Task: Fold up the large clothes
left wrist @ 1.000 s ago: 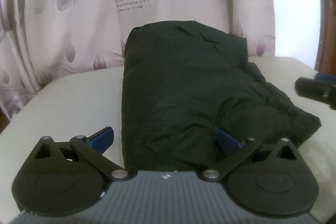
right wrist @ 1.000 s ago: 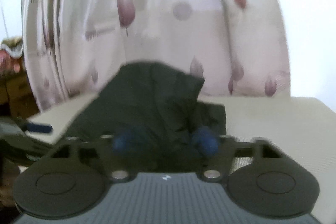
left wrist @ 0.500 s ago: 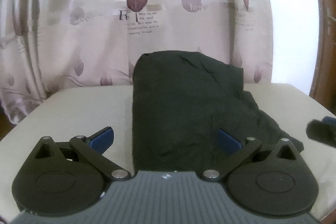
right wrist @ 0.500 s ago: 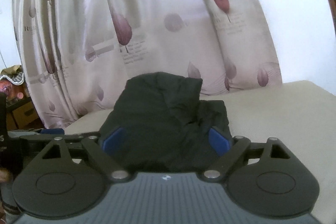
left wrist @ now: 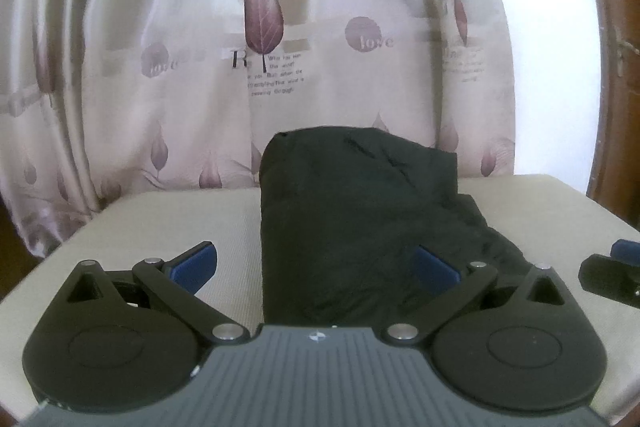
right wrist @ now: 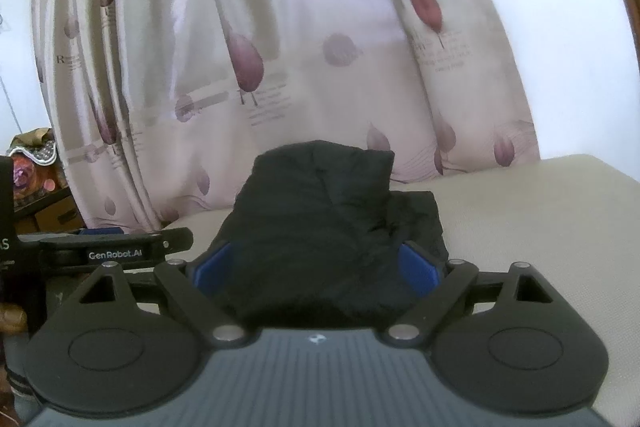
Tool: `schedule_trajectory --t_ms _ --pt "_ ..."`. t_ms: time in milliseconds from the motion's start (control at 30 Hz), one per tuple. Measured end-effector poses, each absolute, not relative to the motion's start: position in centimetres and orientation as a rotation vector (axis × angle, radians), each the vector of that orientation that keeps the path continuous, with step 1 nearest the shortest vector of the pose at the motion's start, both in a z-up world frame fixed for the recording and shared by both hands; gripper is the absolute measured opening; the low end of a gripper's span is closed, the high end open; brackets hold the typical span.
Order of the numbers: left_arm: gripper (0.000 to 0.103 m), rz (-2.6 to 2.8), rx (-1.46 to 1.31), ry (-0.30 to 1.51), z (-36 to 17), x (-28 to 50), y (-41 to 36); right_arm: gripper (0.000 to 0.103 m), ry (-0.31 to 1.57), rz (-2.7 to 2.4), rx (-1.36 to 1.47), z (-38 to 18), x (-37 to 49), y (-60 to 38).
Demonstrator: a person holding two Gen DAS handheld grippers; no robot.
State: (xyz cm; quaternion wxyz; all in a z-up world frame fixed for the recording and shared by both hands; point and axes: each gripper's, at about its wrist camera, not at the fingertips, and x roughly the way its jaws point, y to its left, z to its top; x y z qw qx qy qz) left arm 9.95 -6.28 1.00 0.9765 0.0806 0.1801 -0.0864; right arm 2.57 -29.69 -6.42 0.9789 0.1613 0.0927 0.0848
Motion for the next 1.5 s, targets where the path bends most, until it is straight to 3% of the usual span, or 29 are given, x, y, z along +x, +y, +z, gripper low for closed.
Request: schedule_trajectory --t_ms 933,1500 --pt "0.103 -0.199 0.206 0.381 0.9 9.1 -7.2 0.099 0.132 0.078 0.242 -5.1 0.2 -28.3" --pt "0.103 -0.224 0.214 0.417 -1.0 10.5 -7.8 0.099 0.212 0.002 0.265 -6.8 2.4 -29.5"
